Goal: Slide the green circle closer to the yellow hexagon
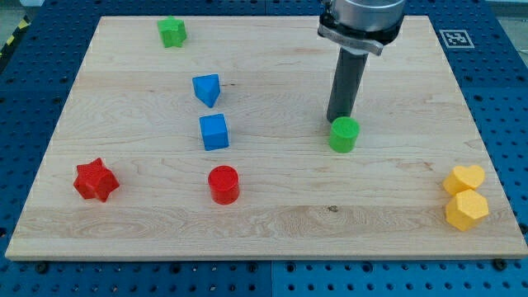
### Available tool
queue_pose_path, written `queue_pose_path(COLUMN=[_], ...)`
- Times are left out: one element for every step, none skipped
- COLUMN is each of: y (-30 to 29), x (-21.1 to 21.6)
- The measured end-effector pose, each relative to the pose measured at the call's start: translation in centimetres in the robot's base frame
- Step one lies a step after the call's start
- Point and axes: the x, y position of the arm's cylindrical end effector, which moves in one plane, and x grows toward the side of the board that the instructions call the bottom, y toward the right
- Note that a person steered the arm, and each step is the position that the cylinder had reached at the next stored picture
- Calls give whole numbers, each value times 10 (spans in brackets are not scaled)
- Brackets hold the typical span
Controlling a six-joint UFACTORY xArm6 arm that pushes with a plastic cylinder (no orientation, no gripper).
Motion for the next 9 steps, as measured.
queue_pose_path(y=[0,-25,-33,-25,-15,-20,-8,-6,-5], x=[28,42,48,65,66,38,60,73,63])
